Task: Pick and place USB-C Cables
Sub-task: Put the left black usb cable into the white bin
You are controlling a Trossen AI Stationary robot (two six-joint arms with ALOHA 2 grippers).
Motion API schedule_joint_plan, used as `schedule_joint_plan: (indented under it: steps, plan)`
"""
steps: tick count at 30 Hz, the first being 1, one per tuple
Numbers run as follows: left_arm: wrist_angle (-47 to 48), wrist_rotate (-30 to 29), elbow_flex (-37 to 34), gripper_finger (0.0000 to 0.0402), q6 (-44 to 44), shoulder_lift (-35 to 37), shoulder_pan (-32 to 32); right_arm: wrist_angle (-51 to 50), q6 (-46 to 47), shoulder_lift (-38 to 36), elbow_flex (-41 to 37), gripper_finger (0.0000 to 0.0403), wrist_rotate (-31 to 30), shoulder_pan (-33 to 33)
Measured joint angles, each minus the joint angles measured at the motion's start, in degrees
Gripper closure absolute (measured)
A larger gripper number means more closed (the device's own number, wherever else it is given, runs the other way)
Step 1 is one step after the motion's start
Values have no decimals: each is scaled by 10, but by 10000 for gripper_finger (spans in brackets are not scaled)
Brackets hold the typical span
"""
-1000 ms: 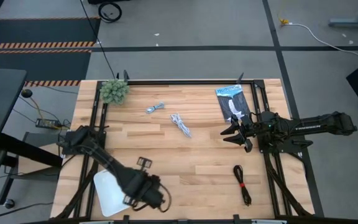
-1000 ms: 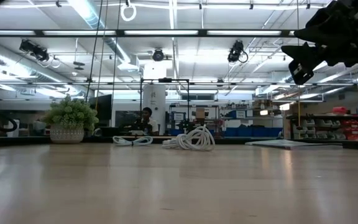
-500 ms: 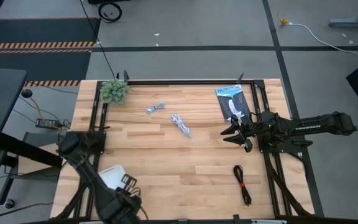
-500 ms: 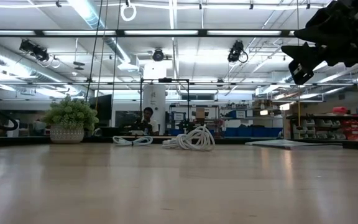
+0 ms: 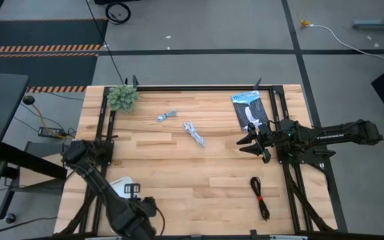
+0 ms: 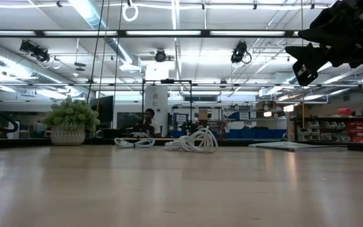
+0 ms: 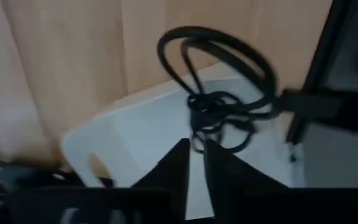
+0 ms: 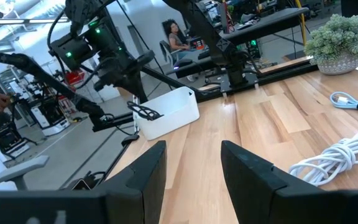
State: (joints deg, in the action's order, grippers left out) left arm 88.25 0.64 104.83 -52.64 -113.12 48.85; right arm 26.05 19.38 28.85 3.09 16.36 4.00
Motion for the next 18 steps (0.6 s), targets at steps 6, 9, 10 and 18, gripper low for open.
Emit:
schedule_joint_plan:
  steps: [6,9,10,18]
  plan:
    - [-92,21,13,240,-140,0,3,0,0,0,0,243,0,0]
    - [-113,22,14,197,-175,-4,1,0,0,0,0,243,0,0]
    - [-107,22,14,186,-188,-5,0,0,0,0,0,243,0,0]
    - [-90,-6,13,173,-235,-9,-6,0,0,0,0,243,0,0]
